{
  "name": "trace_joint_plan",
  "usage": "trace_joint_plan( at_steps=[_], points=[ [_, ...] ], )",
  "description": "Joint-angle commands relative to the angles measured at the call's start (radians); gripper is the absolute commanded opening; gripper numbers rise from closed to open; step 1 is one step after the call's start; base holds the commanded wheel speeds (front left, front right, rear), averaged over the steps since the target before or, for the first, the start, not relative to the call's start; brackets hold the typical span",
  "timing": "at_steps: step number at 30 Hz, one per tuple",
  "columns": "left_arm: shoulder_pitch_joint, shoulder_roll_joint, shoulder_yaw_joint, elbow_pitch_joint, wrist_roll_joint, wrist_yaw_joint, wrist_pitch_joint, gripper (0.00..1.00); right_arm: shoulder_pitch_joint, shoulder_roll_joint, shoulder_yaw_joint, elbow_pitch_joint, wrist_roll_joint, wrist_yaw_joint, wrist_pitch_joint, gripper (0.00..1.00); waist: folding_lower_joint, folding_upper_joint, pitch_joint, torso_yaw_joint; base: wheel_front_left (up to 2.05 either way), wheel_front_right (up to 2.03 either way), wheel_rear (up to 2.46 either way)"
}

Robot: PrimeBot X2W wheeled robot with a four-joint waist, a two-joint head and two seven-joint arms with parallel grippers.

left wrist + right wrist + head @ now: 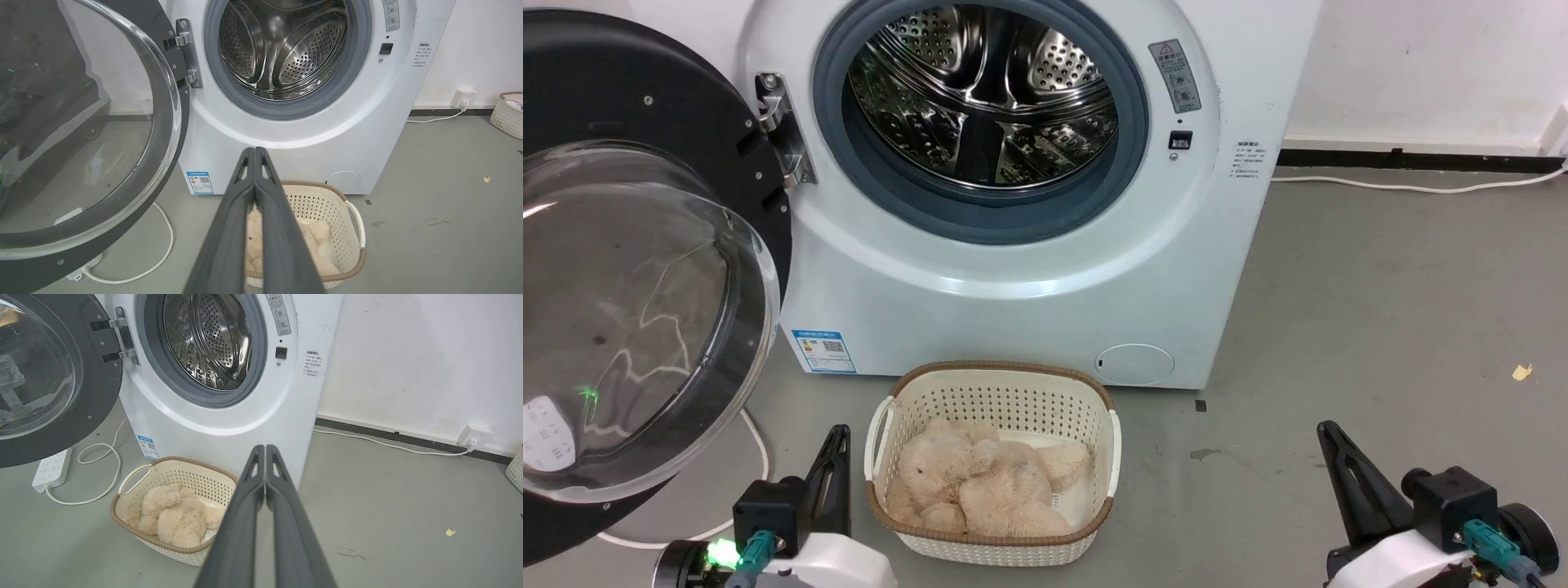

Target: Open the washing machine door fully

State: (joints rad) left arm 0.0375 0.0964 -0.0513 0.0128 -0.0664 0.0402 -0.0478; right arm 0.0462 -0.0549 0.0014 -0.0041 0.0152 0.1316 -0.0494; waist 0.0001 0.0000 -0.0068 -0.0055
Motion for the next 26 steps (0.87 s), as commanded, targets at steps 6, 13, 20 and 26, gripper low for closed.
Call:
trace_joint_plan(
  at_steps=[6, 13, 20, 26],
  points=[
    [-0.023, -0.018, 0.018, -0.007, 0.025, -0.016, 0.016, 0.00, -0.026, 0.004, -0.001, 0.003, -0.009, -0.001, 0.017, 0.00, -0.0001, 0.0000, 0.002, 0.002, 0.00, 0.00, 0.00],
    [-0.029, -0.031, 0.033, -0.010, 0.043, -0.026, 0.030, 0.00, -0.035, 0.004, -0.001, 0.004, -0.012, -0.001, 0.031, 0.00, -0.0001, 0.0000, 0.004, 0.003, 0.00, 0.00, 0.00],
    [-0.036, -0.043, 0.047, -0.012, 0.061, -0.037, 0.044, 0.00, -0.044, 0.005, -0.001, 0.004, -0.014, -0.001, 0.045, 0.00, -0.0001, 0.0000, 0.006, 0.005, 0.00, 0.00, 0.00],
    [-0.038, -0.046, 0.051, -0.013, 0.066, -0.040, 0.048, 0.00, -0.046, 0.005, -0.001, 0.004, -0.015, -0.001, 0.049, 0.00, -0.0001, 0.0000, 0.007, 0.006, 0.00, 0.00, 0.00]
  ],
)
